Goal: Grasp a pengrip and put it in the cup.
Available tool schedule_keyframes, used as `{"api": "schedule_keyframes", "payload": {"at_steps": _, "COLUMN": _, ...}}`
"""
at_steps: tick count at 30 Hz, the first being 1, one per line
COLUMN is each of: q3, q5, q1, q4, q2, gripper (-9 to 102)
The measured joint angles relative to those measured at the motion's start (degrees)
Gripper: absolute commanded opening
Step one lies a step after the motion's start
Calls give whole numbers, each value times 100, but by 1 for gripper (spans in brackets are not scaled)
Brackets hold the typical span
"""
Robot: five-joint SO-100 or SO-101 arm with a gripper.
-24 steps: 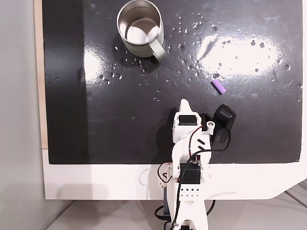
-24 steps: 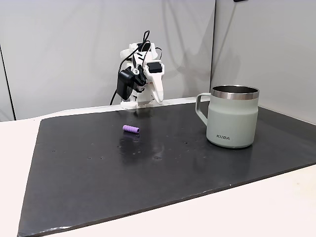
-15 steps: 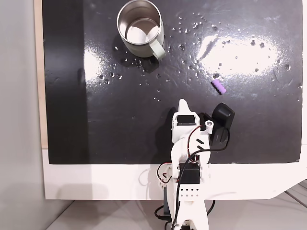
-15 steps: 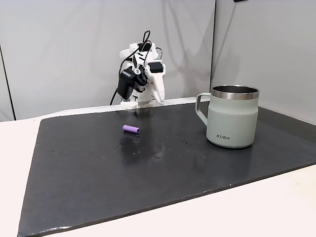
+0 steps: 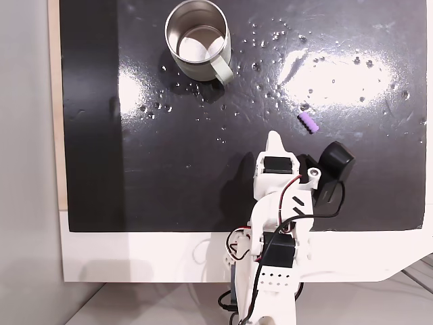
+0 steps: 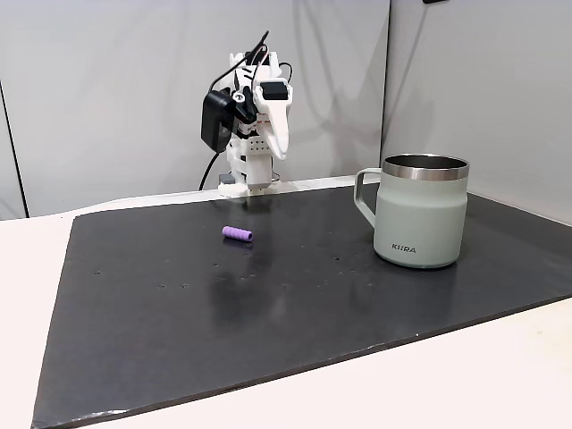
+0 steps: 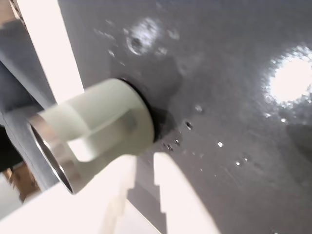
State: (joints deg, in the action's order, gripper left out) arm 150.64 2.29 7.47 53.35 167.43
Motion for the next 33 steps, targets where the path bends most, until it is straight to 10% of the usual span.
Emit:
{"api": "schedule_keyframes", "payload": {"at_steps": 23, "q3": -4465, "q5": -1222, "q1": 993, "q4": 1995, "q2": -5379, "gripper": 0}}
{"api": "schedule_keyframes", "payload": {"at_steps": 33, "q3": -5229, "q5": -1424, "q1": 1239, "q4": 2558, "q2": -6820, "gripper": 25}}
